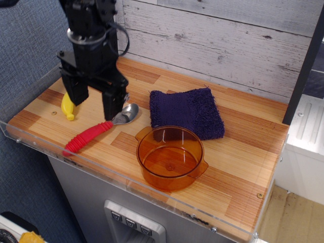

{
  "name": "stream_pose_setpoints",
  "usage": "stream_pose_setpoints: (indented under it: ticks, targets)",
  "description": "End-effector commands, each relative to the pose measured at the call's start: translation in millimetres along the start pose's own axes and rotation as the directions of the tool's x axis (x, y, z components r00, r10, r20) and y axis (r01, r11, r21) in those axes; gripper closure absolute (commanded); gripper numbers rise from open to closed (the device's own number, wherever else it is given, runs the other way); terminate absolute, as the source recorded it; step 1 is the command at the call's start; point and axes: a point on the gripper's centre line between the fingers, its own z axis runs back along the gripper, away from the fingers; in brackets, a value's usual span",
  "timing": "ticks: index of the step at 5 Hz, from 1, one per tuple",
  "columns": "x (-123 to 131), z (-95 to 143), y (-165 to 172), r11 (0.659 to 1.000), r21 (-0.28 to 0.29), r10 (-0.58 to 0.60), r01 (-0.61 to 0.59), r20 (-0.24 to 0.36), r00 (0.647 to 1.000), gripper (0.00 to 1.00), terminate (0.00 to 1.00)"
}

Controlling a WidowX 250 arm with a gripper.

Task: PICK UP THE SPOON AND PUT INTO THE BOWL

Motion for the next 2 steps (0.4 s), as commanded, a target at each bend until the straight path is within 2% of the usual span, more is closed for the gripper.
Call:
stream_pose_setpoints:
  ticks: [1,2]
  targets:
    - [1.3,-30.7,12.7,0.995,-0.028,-0.097,0.099,0.069,0.993,0.00,0.00]
    - [0.3,-46.7,16.2,0.993,-0.060,-0.098,0.102,0.062,0.993,0.00,0.00]
